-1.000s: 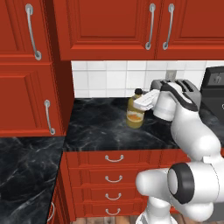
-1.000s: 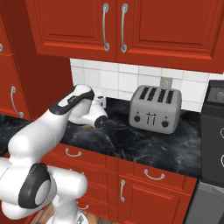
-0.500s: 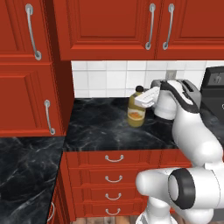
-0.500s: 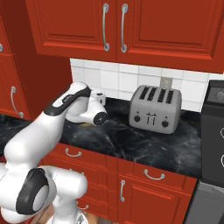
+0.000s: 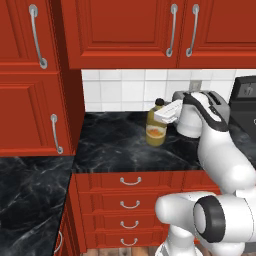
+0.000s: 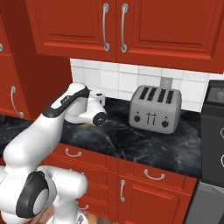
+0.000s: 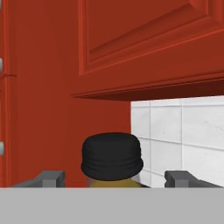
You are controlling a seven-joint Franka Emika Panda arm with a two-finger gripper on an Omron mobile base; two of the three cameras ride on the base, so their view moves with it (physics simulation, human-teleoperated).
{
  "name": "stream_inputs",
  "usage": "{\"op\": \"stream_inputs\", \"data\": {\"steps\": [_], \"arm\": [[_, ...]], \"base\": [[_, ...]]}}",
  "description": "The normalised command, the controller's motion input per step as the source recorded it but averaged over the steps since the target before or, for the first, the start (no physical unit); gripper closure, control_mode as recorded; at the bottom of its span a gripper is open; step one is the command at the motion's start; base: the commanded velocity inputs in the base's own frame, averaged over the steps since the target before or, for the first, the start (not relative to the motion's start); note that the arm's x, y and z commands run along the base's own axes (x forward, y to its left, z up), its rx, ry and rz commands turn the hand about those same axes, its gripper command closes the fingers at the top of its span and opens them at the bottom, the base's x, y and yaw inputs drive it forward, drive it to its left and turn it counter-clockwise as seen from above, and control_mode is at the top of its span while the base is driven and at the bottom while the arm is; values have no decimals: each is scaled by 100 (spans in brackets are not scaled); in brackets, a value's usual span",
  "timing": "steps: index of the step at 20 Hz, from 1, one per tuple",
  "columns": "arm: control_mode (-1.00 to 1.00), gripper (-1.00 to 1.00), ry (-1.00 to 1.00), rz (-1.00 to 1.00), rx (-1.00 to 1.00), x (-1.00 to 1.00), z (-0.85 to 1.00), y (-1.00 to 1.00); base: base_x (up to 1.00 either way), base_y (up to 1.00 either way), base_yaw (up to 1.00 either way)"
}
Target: Move the drinks to the dining counter.
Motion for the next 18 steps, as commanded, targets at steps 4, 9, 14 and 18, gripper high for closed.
{"op": "stream_inputs", "data": {"steps": [4, 9, 14, 18], "arm": [[-100, 100, 0, 0, 0, -2, 0, 0], [100, 100, 0, 0, 0, 0, 0, 0], [100, 100, 0, 0, 0, 0, 0, 0], [100, 100, 0, 0, 0, 0, 0, 0]], "base": [[0, 0, 0], [-16, 0, -2], [-43, 0, -4], [-48, 0, -4]]}}
